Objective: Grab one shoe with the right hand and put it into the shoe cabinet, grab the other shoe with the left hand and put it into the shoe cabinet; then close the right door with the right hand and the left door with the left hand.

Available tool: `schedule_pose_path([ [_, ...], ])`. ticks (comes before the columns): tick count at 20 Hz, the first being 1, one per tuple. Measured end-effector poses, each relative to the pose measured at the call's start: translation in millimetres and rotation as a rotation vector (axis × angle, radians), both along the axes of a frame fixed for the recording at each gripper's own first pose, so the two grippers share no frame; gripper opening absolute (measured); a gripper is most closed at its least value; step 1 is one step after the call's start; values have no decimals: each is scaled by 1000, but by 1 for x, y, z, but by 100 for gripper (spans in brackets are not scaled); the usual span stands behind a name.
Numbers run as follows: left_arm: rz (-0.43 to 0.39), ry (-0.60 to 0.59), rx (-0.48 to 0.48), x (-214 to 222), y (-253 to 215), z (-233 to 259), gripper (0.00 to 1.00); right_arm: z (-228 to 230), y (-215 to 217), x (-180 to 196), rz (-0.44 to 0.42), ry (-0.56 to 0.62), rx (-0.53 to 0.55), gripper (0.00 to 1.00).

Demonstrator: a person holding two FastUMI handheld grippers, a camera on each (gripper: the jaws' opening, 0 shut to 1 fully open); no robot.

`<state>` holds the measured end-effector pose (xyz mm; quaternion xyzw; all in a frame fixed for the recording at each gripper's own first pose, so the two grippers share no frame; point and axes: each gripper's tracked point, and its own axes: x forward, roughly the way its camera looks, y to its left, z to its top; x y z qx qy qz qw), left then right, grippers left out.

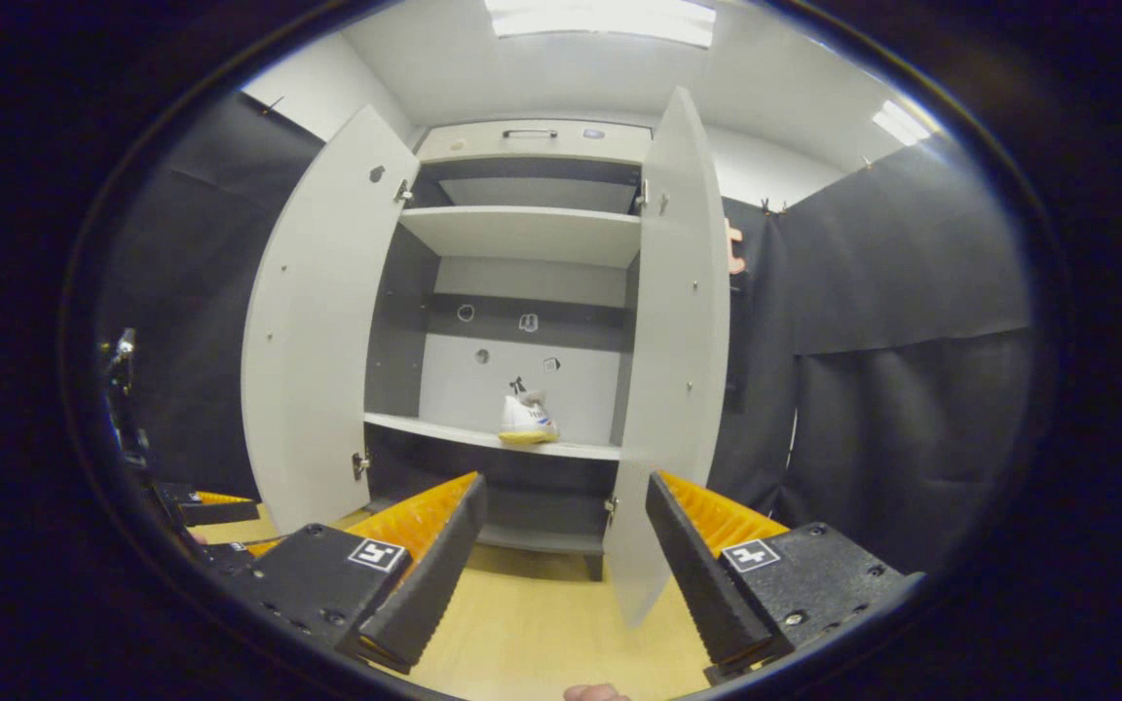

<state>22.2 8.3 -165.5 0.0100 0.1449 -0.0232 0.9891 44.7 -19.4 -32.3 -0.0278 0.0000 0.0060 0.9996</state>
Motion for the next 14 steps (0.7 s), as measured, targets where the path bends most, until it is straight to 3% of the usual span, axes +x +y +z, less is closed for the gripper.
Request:
schedule_pose_path([
  [9,22,387,6,0,30,-142,95,-58,-26,-27,-5,139,53,100],
  [14,35,467,9,11,33,-170,96,-79,-38,-27,-19,201,51,100],
])
